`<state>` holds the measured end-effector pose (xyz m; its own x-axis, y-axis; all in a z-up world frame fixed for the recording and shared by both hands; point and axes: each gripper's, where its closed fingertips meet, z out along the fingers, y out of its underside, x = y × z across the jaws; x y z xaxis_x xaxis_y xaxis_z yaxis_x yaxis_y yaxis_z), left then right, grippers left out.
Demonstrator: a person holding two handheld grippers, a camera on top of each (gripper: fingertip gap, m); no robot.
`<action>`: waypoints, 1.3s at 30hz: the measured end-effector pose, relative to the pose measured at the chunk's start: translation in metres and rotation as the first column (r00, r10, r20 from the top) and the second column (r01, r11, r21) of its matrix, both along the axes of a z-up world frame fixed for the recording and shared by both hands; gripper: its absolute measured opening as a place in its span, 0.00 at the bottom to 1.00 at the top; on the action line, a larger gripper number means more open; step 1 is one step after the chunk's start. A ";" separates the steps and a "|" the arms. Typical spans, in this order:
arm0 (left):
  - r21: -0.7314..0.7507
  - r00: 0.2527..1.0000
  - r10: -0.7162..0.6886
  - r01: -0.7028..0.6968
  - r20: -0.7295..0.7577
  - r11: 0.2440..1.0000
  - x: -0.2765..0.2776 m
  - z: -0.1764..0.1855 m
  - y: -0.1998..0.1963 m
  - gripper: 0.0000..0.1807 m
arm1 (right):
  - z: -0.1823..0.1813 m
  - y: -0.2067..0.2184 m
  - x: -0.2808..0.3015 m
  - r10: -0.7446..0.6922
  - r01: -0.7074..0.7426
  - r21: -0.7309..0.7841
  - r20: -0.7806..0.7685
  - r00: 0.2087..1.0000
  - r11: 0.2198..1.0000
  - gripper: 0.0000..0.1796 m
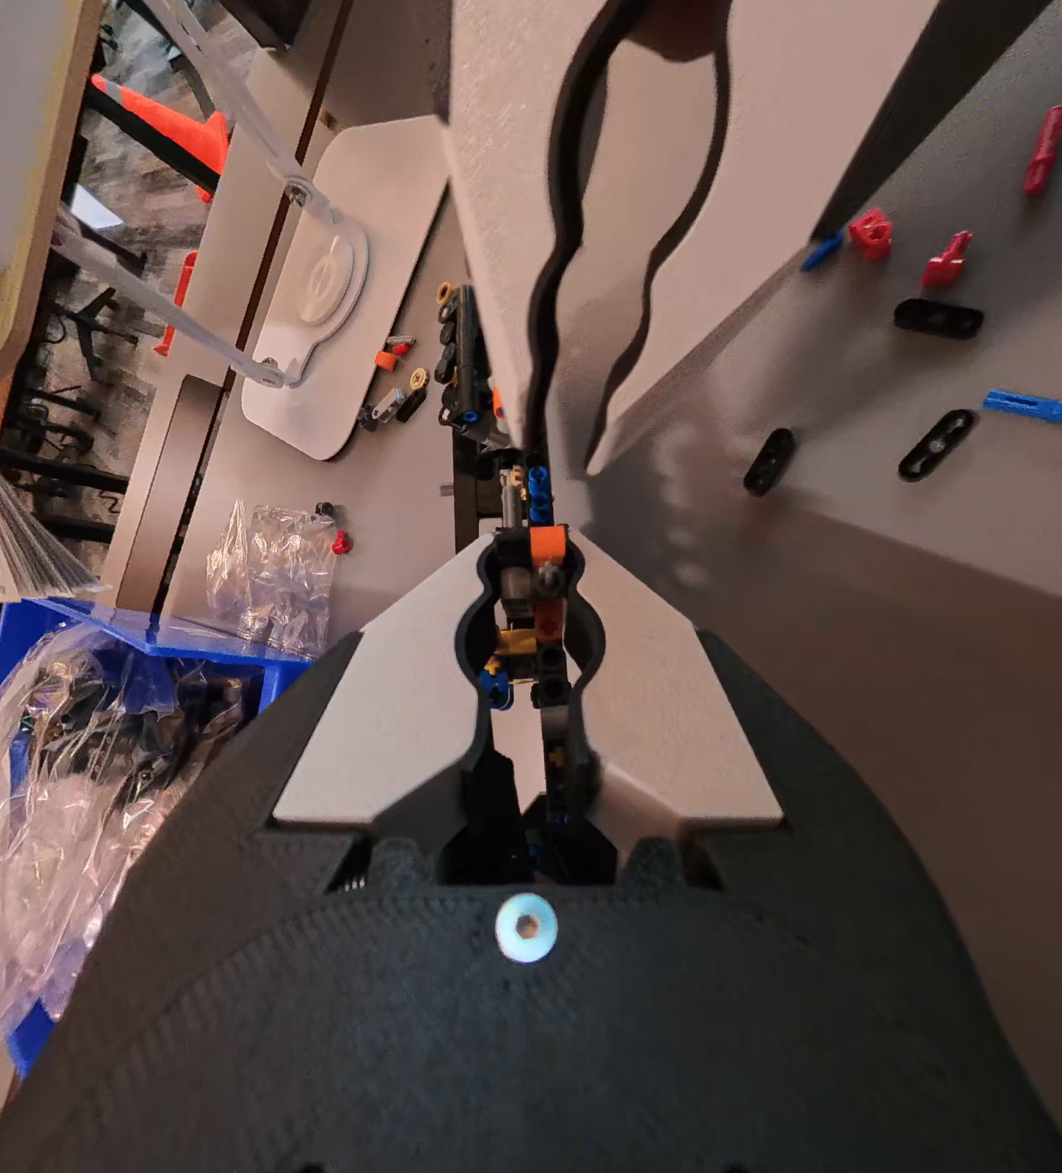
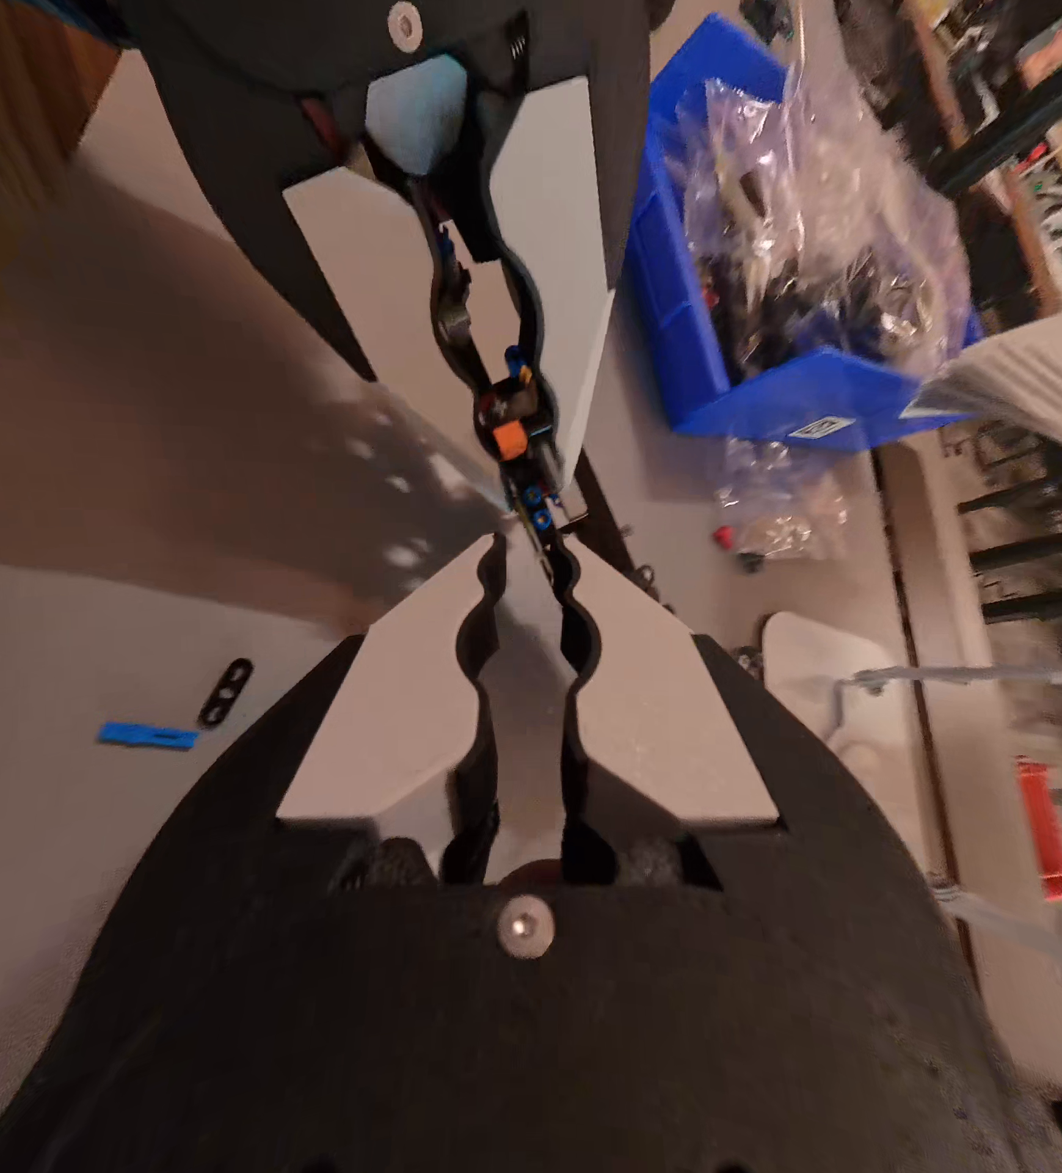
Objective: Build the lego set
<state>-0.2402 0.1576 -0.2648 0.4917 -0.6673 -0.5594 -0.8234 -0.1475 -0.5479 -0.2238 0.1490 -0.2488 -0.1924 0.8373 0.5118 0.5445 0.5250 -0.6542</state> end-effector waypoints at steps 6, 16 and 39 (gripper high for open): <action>0.011 0.999 -0.015 0.016 -0.031 1.000 0.001 -0.002 -0.003 0.08 | -0.002 -0.001 -0.007 0.064 -0.068 0.120 0.030 0.997 0.990 0.01; 0.016 0.998 -0.034 0.035 -0.060 0.999 0.002 -0.008 -0.004 0.08 | -0.009 -0.003 -0.007 0.089 -0.104 0.165 0.099 0.991 0.981 0.00; 0.065 1.000 0.008 -0.007 -0.006 0.998 0.032 -0.008 -0.002 0.07 | -0.012 -0.004 0.017 -0.075 0.068 0.138 0.046 0.996 0.988 0.00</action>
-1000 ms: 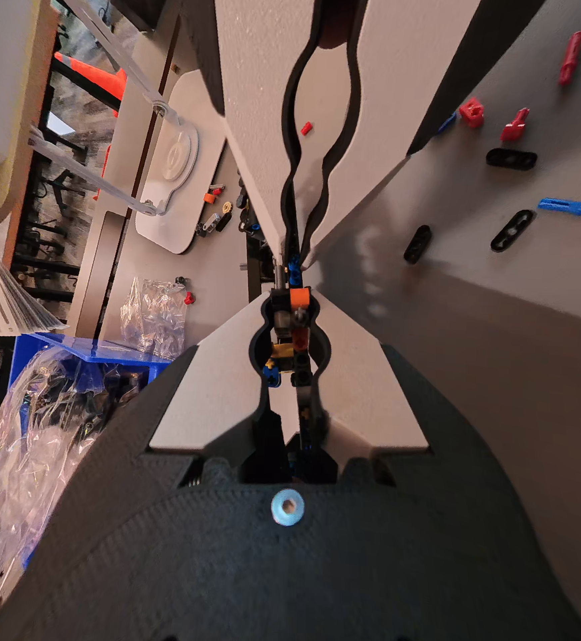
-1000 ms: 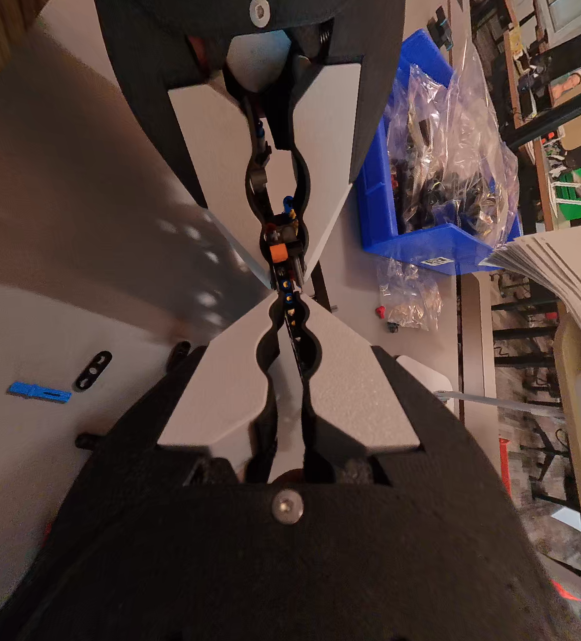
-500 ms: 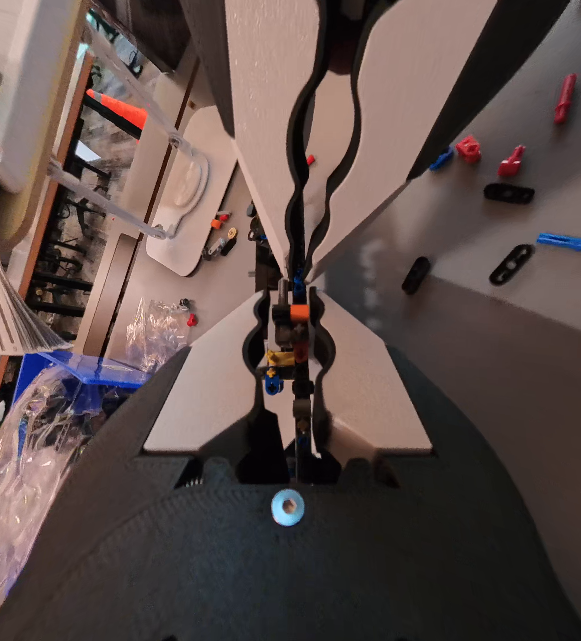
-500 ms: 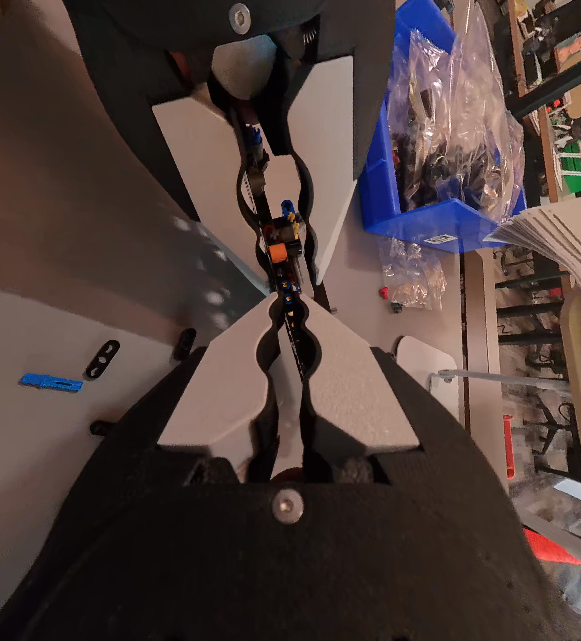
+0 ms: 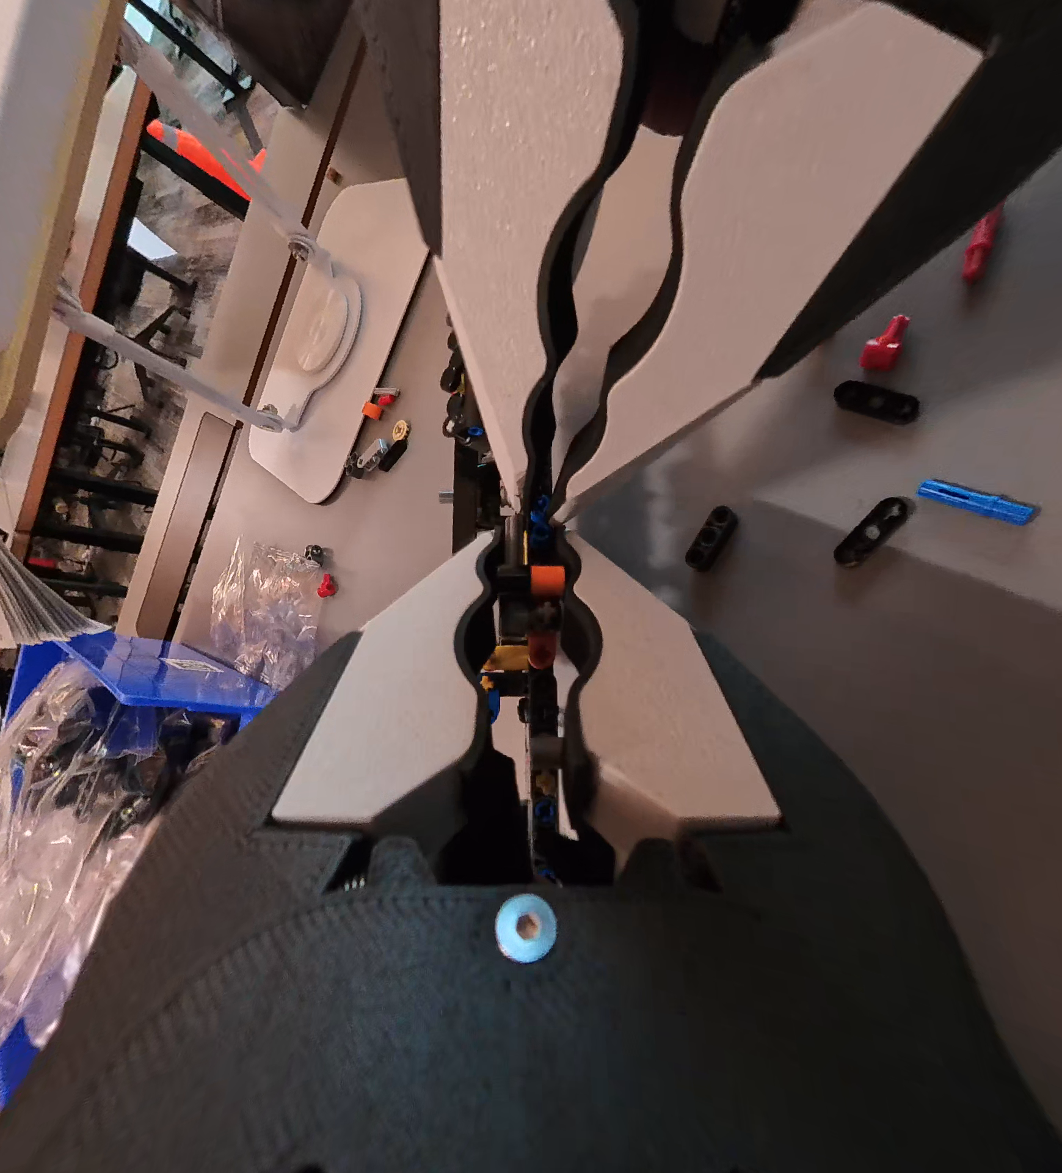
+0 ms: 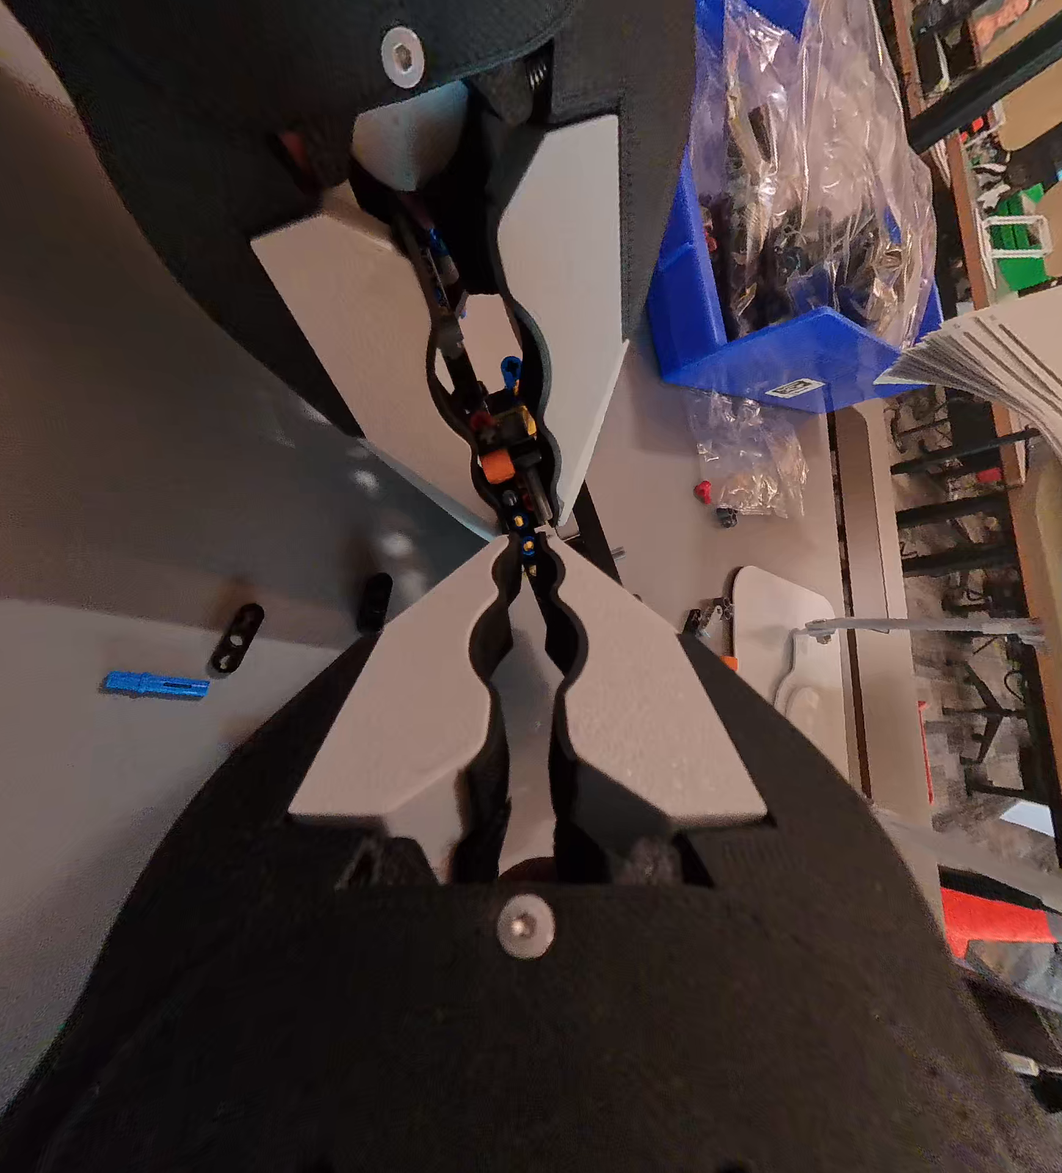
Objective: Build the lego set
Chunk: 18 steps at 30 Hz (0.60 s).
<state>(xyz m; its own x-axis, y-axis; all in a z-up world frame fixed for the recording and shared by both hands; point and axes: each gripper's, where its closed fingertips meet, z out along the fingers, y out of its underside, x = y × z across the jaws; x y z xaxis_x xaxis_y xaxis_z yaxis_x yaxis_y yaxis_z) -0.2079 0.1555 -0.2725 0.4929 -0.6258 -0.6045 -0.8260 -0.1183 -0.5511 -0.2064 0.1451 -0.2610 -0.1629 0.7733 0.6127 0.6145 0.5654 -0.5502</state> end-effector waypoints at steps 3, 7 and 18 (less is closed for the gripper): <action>0.000 0.999 0.034 -0.034 0.021 0.999 0.000 0.000 0.000 0.07 | 0.000 0.000 0.000 -0.026 0.026 -0.008 -0.012 1.000 1.000 0.00; 0.013 0.997 0.074 -0.075 0.030 0.997 0.001 -0.002 -0.002 0.07 | -0.002 -0.002 0.002 -0.051 0.051 -0.017 -0.026 0.998 0.999 0.00; 0.067 0.990 0.131 -0.135 0.054 0.989 0.014 -0.005 -0.011 0.07 | -0.006 -0.011 0.016 -0.052 0.047 -0.044 -0.123 0.991 0.998 0.00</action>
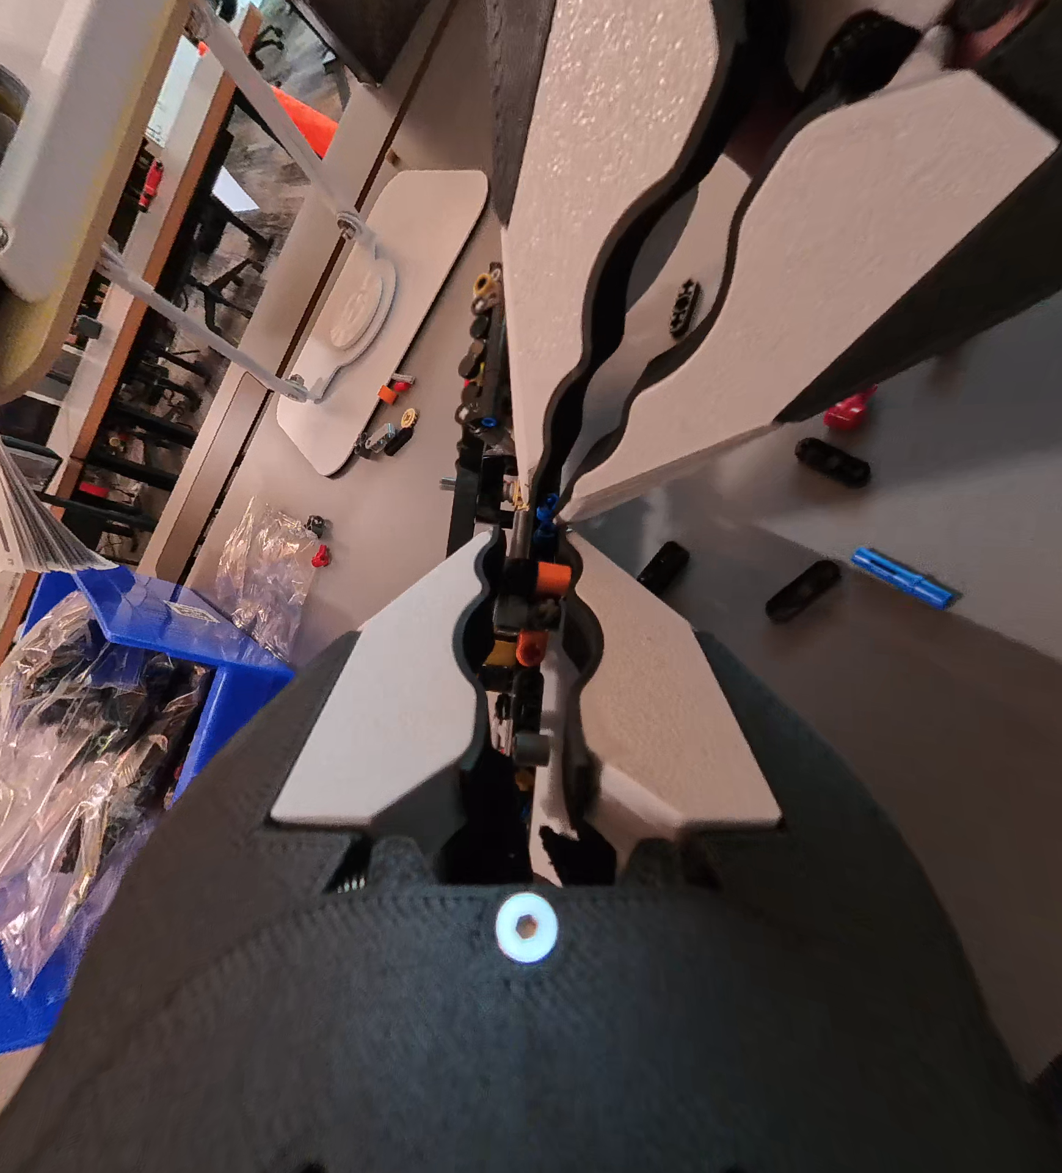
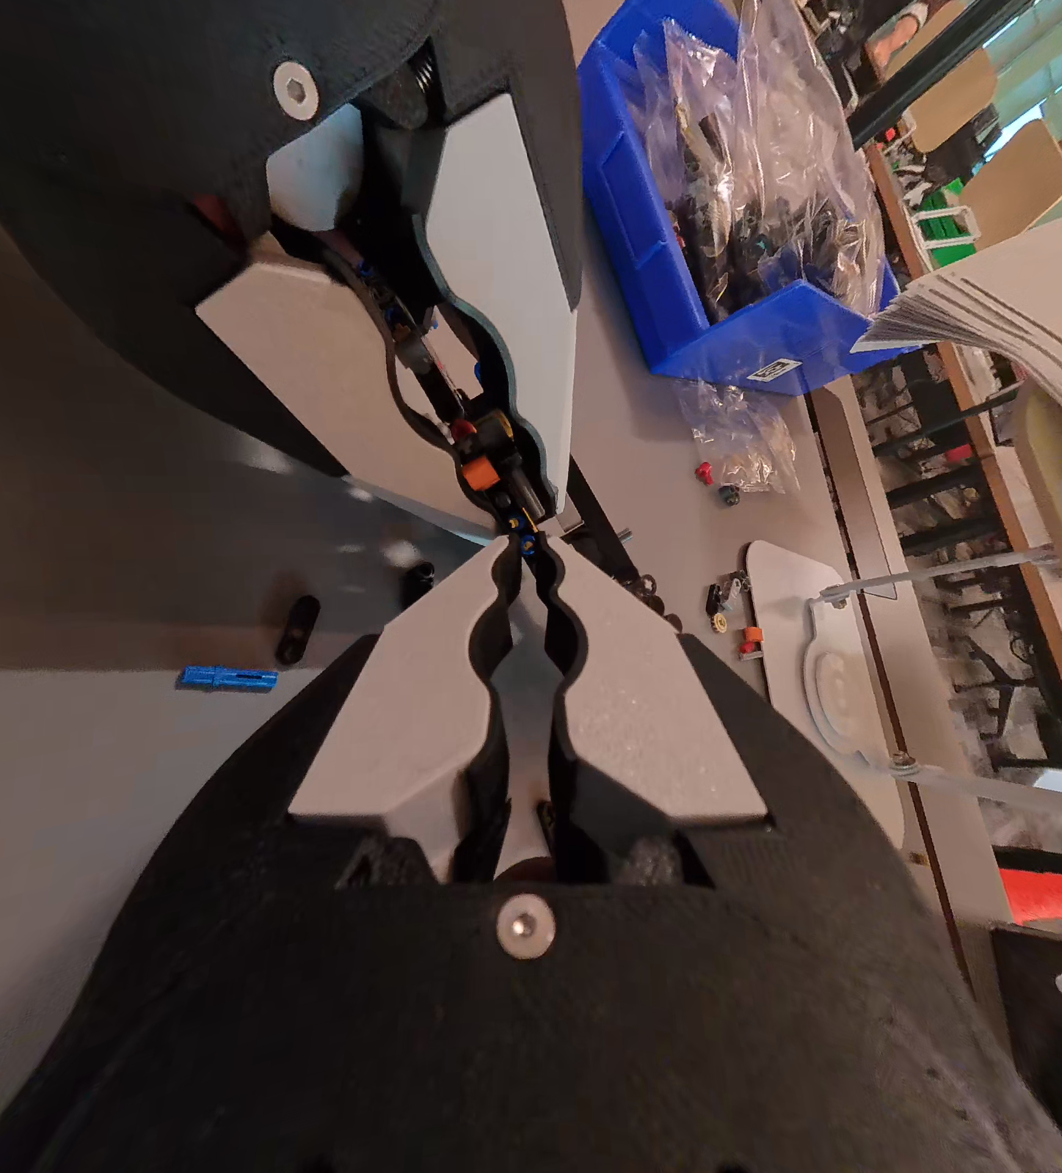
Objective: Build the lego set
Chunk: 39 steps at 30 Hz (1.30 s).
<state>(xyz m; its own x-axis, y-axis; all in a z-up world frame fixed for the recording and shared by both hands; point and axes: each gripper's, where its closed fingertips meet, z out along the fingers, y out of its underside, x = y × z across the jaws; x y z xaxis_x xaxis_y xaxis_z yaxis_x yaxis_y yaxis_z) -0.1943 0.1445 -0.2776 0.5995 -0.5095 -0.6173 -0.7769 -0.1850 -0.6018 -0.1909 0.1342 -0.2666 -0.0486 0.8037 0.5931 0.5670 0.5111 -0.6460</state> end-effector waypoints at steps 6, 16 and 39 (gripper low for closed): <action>0.027 1.000 0.018 -0.018 0.018 0.999 -0.001 0.002 -0.003 0.07 | 0.002 -0.003 -0.001 0.028 -0.027 0.034 -0.015 0.999 0.999 0.00; 0.031 0.997 0.043 -0.046 0.069 0.998 -0.006 0.005 0.000 0.07 | 0.008 0.000 -0.006 -0.053 -0.009 -0.348 -0.166 0.985 0.937 0.01; -0.002 0.999 0.037 -0.037 -0.003 0.999 -0.006 -0.003 0.005 0.13 | 0.003 0.001 -0.006 0.128 -0.134 0.126 0.055 0.990 0.983 0.00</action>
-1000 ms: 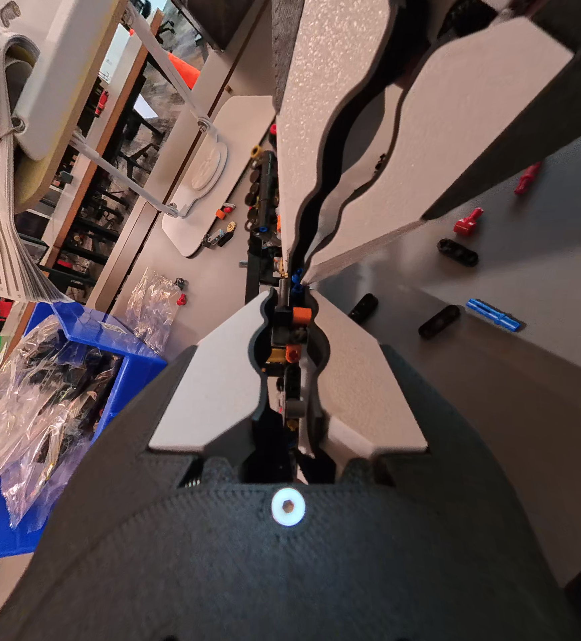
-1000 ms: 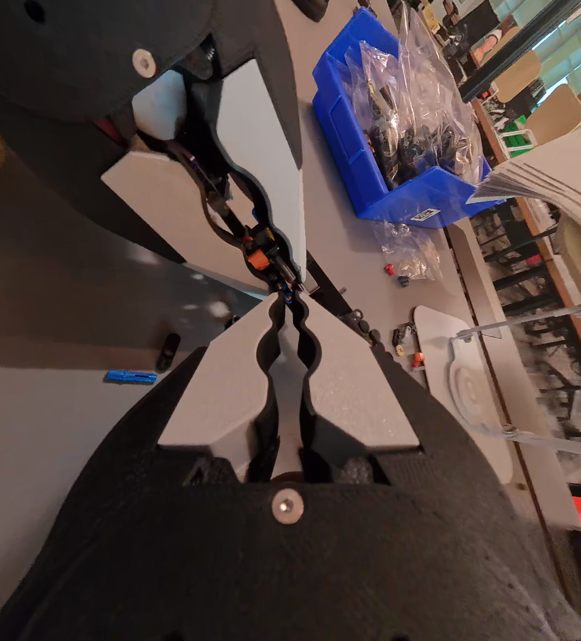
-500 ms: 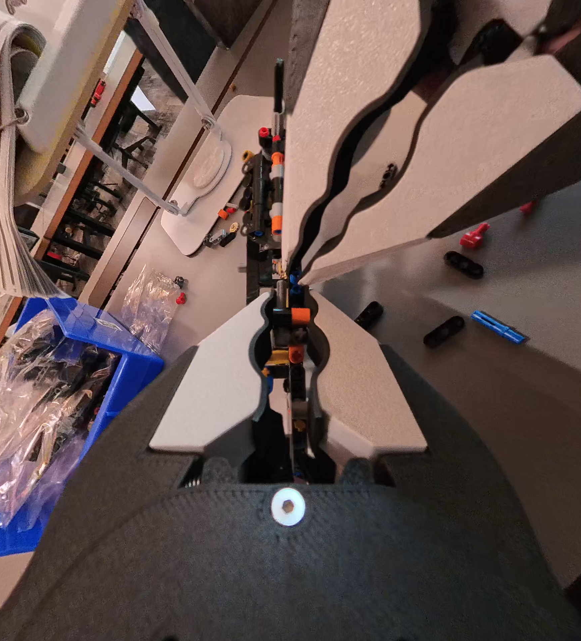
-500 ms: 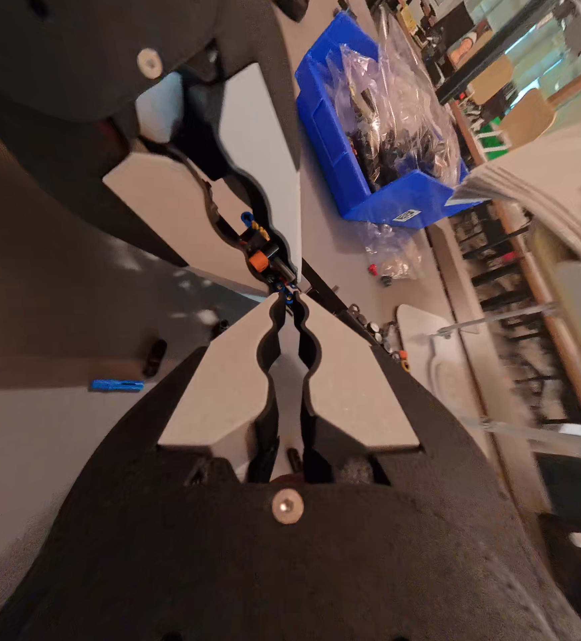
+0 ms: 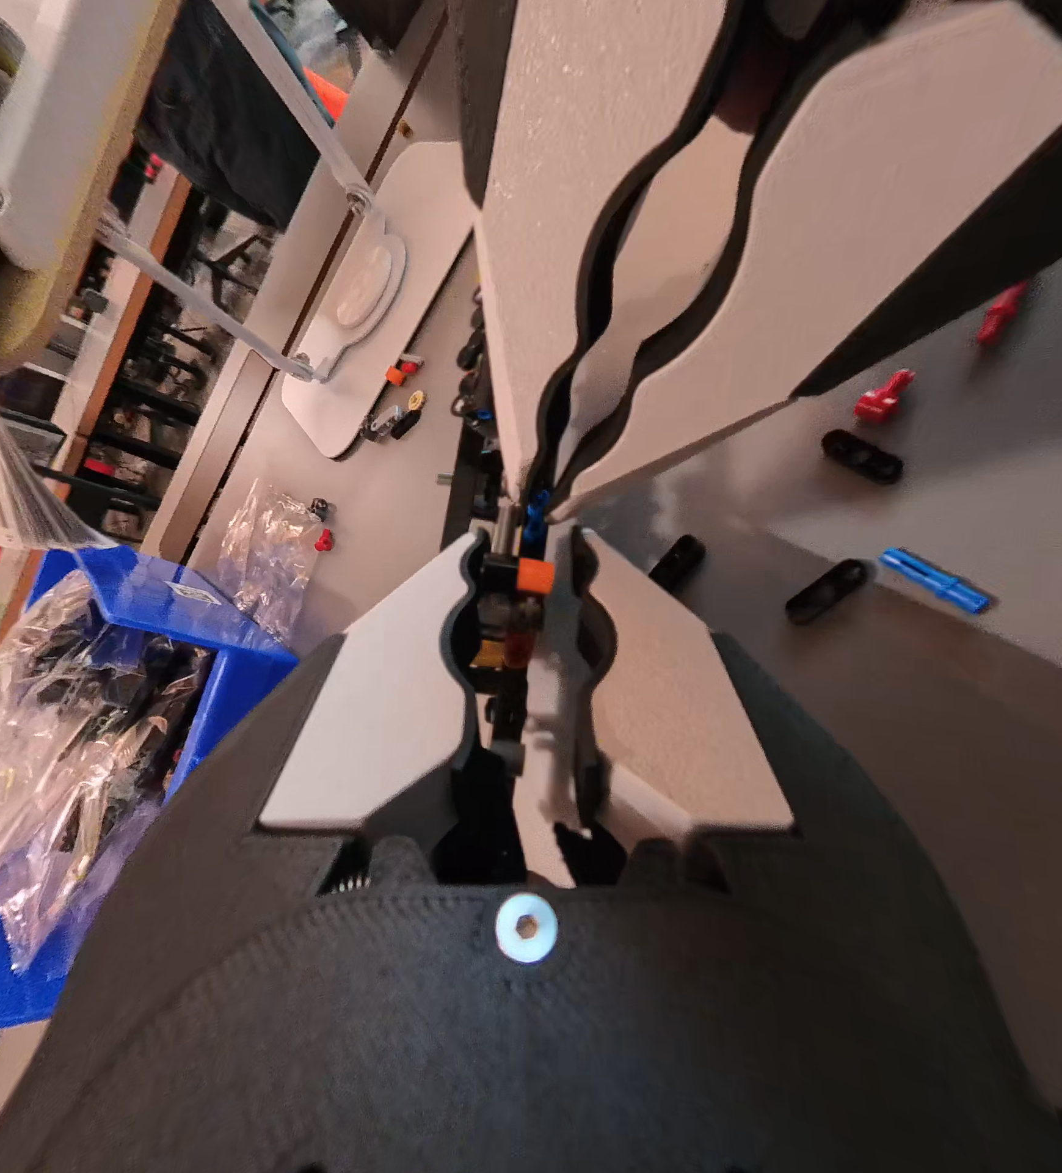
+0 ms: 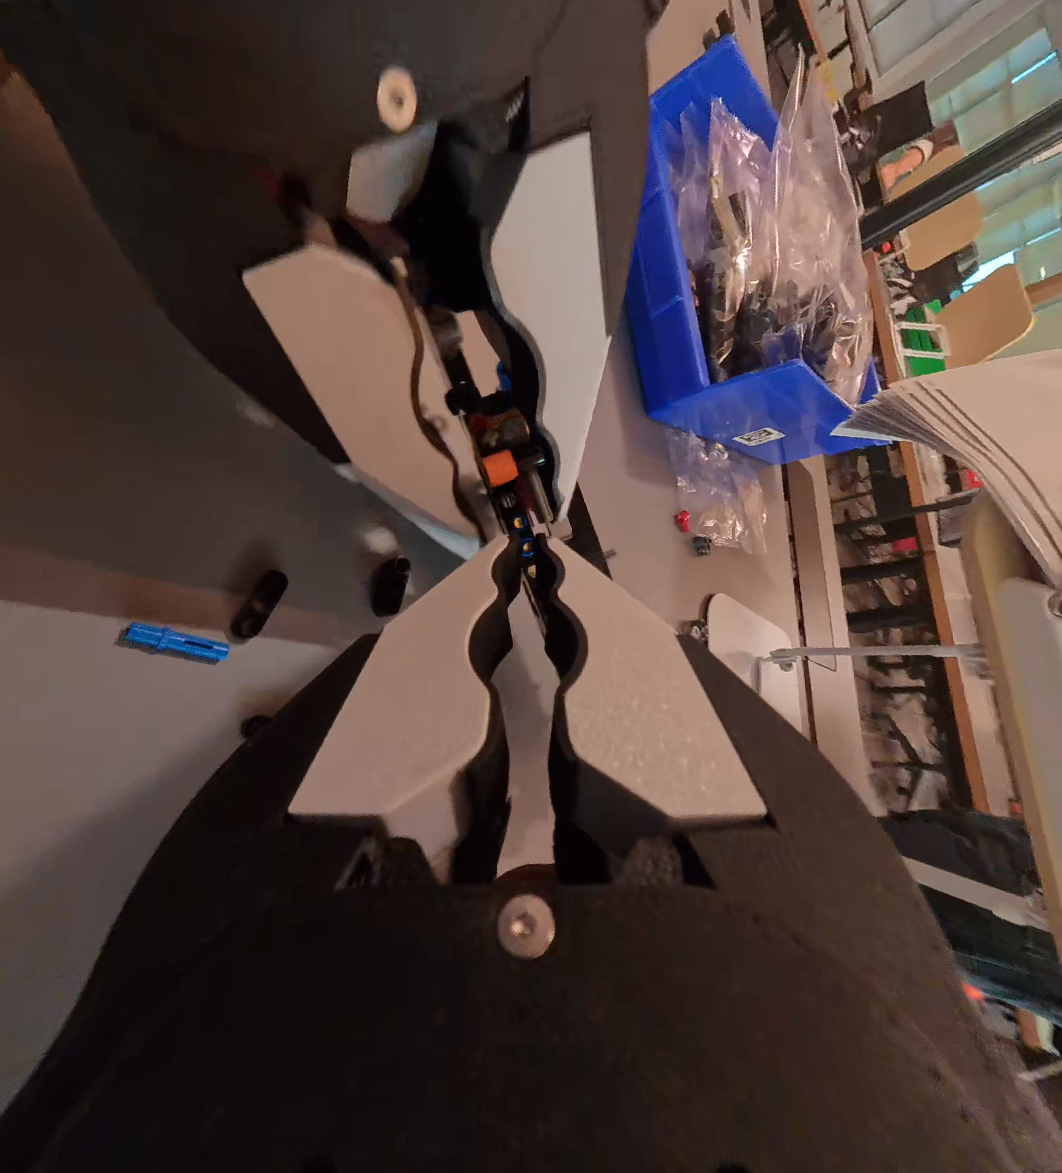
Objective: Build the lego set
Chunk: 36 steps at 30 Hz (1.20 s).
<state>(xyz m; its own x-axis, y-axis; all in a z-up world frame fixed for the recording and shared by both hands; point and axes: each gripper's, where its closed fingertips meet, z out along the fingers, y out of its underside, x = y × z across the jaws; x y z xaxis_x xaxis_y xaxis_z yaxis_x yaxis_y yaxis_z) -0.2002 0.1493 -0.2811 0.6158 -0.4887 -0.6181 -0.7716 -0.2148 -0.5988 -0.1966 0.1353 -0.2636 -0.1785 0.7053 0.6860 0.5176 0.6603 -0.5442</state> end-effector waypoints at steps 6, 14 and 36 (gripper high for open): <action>0.033 0.993 0.103 -0.101 -0.050 0.994 -0.024 0.008 0.007 0.07 | 0.008 0.007 -0.020 0.039 -0.038 0.020 -0.070 0.997 0.999 0.00; 0.038 0.967 0.236 -0.233 -0.099 0.972 -0.056 0.004 0.006 0.07 | 0.003 0.007 -0.050 0.100 -0.096 0.056 -0.083 0.992 0.994 0.01; 0.064 0.959 0.281 -0.278 -0.044 0.958 -0.066 -0.006 0.010 0.08 | -0.006 0.008 -0.057 0.101 -0.114 -0.102 -0.125 0.987 0.988 0.00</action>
